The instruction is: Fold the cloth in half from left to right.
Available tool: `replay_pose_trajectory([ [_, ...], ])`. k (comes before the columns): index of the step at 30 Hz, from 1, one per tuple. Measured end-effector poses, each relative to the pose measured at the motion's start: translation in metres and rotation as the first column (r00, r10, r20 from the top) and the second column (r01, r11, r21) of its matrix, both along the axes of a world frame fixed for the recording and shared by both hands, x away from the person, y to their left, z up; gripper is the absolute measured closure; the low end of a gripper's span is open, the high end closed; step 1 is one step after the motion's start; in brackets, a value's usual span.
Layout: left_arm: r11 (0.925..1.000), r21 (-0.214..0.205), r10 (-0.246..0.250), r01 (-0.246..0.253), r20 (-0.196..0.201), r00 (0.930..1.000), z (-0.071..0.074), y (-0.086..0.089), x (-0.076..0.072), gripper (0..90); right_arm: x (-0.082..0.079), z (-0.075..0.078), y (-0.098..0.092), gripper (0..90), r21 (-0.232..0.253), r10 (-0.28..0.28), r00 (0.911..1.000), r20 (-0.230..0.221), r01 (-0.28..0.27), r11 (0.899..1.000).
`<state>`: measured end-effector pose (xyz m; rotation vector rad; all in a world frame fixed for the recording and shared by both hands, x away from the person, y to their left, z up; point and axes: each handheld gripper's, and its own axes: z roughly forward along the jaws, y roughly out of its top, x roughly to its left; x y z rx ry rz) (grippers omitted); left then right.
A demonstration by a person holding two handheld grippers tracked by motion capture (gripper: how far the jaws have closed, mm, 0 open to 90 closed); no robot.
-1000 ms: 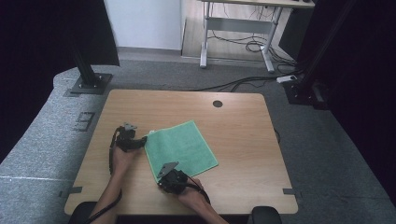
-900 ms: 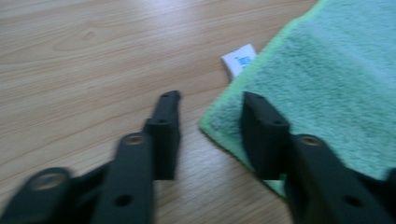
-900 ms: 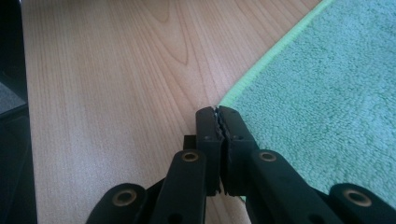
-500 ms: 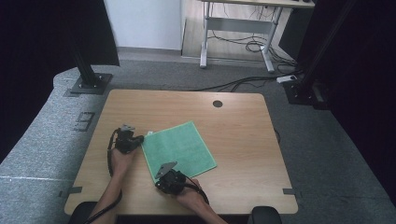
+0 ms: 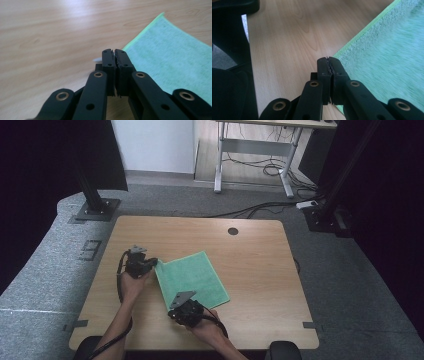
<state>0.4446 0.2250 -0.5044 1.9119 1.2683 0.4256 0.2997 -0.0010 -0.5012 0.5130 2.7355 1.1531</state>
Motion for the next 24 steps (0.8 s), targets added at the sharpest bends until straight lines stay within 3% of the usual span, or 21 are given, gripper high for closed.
replay_pose_trajectory([
  [10,0.9979,0.033,-0.056,0.055,0.031,0.9979,0.013,-0.040,0.018,86.9,0.008,0.007,-0.045,87.0,0.043,-0.108,0.9942,0.005,0.107,0.993],
  [24,0.9902,0.079,-0.118,0.114,0.042,0.9921,0.008,-0.091,0.041,86.8,0.023,0.009,-0.100,87.0,0.056,-0.217,0.9761,0.010,0.216,0.975],
])
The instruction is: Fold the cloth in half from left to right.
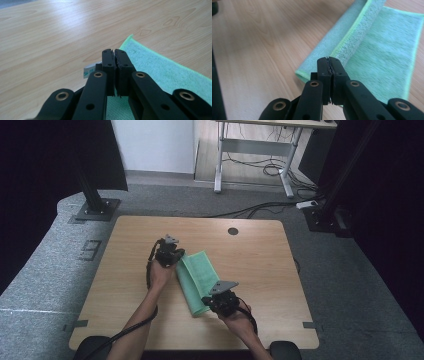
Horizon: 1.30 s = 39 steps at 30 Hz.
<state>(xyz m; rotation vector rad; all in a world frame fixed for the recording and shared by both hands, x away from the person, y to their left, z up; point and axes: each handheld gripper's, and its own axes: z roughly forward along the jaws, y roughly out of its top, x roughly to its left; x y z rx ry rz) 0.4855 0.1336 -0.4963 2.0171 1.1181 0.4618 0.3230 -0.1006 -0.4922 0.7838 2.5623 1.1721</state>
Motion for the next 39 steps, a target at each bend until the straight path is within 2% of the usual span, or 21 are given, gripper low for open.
replay_pose_trajectory([
  [8,0.9993,0.032,-0.017,0.017,0.003,0.9999,-0.003,-0.020,0.010,86.6,0.008,-0.004,-0.019,87.0,-0.010,-0.049,0.9988,-0.006,0.049,0.999],
  [18,0.9964,0.081,-0.026,0.027,-0.018,0.9995,-0.011,-0.038,0.020,86.3,0.017,-0.013,-0.035,87.0,-0.018,-0.092,0.9955,-0.024,0.092,0.996],
  [25,0.9966,0.077,-0.026,0.027,-0.019,0.9995,-0.017,-0.046,0.024,84.5,0.020,-0.020,-0.042,86.9,-0.019,-0.114,0.9928,-0.036,0.113,0.993],
  [27,0.9975,0.063,-0.032,0.033,-0.012,0.9994,-0.017,-0.047,0.025,79.1,0.021,-0.021,-0.044,86.8,-0.021,-0.119,0.9920,-0.040,0.119,0.993],
  [29,0.9987,0.040,-0.033,0.033,-0.001,0.9995,-0.016,-0.047,0.025,67.4,0.023,-0.023,-0.046,86.2,-0.024,-0.129,0.9906,-0.046,0.128,0.991],
  [33,0.9997,0.012,-0.019,0.019,0.007,0.9998,-0.011,-0.047,0.026,47.0,0.026,-0.025,-0.051,79.1,-0.034,-0.158,0.9860,-0.055,0.156,0.987],
  [39,0.9998,-0.006,-0.020,0.020,0.037,0.9991,0.000,-0.044,0.023,31.5,0.028,-0.024,-0.058,73.2,-0.044,-0.205,0.9780,-0.039,0.203,0.978],
])
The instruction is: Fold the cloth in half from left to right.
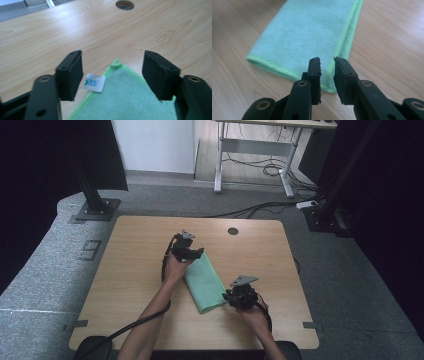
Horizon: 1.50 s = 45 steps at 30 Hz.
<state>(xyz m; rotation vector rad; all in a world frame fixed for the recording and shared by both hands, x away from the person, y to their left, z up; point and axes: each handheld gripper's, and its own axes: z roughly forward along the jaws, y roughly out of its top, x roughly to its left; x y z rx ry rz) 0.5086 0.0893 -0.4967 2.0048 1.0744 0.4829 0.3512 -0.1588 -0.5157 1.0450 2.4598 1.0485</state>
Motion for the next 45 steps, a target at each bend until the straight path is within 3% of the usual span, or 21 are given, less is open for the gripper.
replay_pose_trajectory([
  [7,0.9999,-0.006,-0.012,0.012,-0.019,0.9997,-0.002,0.012,-0.013,25.8,0.004,0.007,-0.008,66.3,0.009,-0.033,0.9993,0.017,0.033,0.999],
  [11,0.9996,0.023,-0.019,0.019,-0.022,0.9996,-0.009,0.019,-0.027,24.6,0.006,0.005,-0.002,63.8,0.021,-0.012,0.9999,0.000,0.012,1.000],
  [17,0.9984,0.048,-0.028,0.029,-0.026,0.9993,-0.021,0.028,-0.046,23.3,0.010,-0.009,0.011,62.3,-0.028,-0.006,0.9996,-0.029,0.005,1.000],
  [24,0.9981,0.055,-0.028,0.029,-0.030,0.9992,-0.027,0.038,-0.059,22.5,0.011,-0.020,0.014,84.1,-0.013,0.003,0.9966,-0.083,-0.004,1.000],
  [26,0.9982,0.052,-0.027,0.028,-0.023,0.9994,-0.025,0.040,-0.061,22.5,0.010,-0.019,0.015,86.0,-0.017,0.004,0.9965,-0.084,-0.005,1.000],
  [32,0.9986,0.039,-0.036,0.036,-0.006,0.9993,-0.018,0.039,-0.066,19.9,0.007,0.003,0.013,86.0,0.003,0.000,0.9998,-0.018,0.000,1.000],
  [35,0.9982,0.039,-0.046,0.046,-0.008,0.9989,-0.018,0.034,-0.070,17.6,0.010,0.010,0.008,85.6,-0.011,-0.017,0.9998,-0.003,0.017,1.000],
  [41,0.9942,0.083,-0.067,0.069,-0.019,0.9975,-0.028,0.025,-0.080,14.7,0.018,-0.009,-0.004,84.7,-0.042,-0.060,0.9964,-0.059,0.058,0.997],
  [45,0.9928,0.091,-0.075,0.078,-0.036,0.9965,-0.037,0.022,-0.085,14.2,0.018,-0.019,-0.008,81.7,-0.041,-0.073,0.9954,-0.061,0.070,0.997],
])
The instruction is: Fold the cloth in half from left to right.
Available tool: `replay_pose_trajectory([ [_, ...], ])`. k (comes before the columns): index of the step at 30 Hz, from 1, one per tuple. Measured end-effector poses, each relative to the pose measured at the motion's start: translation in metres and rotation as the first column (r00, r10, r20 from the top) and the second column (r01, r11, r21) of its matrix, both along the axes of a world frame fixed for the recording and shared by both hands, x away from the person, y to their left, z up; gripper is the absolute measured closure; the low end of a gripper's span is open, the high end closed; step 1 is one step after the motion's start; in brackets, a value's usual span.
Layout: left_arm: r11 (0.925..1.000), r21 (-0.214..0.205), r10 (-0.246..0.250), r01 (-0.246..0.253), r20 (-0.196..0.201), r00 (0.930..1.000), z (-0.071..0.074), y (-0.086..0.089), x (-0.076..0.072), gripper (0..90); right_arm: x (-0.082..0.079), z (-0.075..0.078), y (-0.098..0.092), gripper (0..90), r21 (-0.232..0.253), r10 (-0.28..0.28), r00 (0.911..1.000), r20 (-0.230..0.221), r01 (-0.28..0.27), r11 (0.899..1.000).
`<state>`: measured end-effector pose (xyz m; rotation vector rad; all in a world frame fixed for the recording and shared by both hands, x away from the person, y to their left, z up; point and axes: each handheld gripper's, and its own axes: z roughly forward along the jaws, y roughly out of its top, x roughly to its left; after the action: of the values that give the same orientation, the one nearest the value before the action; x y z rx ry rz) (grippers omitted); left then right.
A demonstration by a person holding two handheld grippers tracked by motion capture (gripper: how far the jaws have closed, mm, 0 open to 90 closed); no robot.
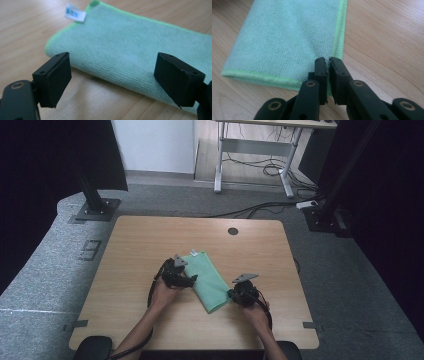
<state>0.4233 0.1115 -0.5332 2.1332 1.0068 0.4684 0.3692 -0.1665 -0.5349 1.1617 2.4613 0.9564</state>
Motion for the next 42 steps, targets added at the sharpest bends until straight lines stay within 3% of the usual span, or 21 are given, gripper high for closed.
replay_pose_trajectory([
  [4,0.9993,0.036,0.007,-0.006,-0.014,0.9999,-0.010,-0.003,-0.002,13.9,0.000,0.002,0.000,74.4,-0.025,-0.006,0.9998,0.021,0.007,1.000],
  [7,0.9993,0.030,0.021,-0.020,-0.024,0.9995,-0.014,-0.004,-0.001,13.8,0.000,0.006,0.000,70.3,-0.039,-0.013,0.9991,0.040,0.014,0.999],
  [11,0.9988,0.042,0.023,-0.023,-0.006,0.9997,-0.013,-0.006,-0.002,13.0,0.005,0.002,-0.002,67.8,-0.065,-0.004,0.9997,0.022,0.006,0.998],
  [15,0.9998,0.010,0.015,-0.015,-0.004,0.9999,-0.004,-0.005,-0.009,13.6,0.005,0.000,-0.004,76.7,-0.026,0.000,1.0000,0.004,0.000,1.000],
  [19,0.9995,-0.023,-0.022,0.021,-0.030,0.9993,0.001,-0.008,-0.025,13.2,0.005,-0.002,-0.006,81.6,0.003,0.006,1.0000,-0.005,-0.006,1.000],
  [23,0.9981,0.041,-0.044,0.046,-0.040,0.9982,-0.008,-0.015,-0.035,11.6,0.005,-0.002,-0.007,81.7,0.015,0.008,0.9999,-0.008,-0.008,1.000],
  [25,0.9964,0.072,-0.041,0.044,-0.039,0.9984,-0.012,-0.017,-0.035,10.2,0.003,-0.002,-0.007,81.5,0.007,0.016,0.9998,-0.013,-0.016,1.000],
  [33,0.9965,0.080,-0.022,0.027,-0.056,0.9982,-0.012,-0.010,-0.030,6.9,-0.011,-0.002,-0.003,80.3,0.027,0.046,0.9987,-0.022,-0.045,0.999],
  [42,0.9951,0.099,0.001,0.005,-0.059,0.9983,-0.011,0.007,-0.016,4.2,-0.028,-0.003,0.020,79.0,0.032,0.115,0.9932,-0.014,-0.115,0.993],
])
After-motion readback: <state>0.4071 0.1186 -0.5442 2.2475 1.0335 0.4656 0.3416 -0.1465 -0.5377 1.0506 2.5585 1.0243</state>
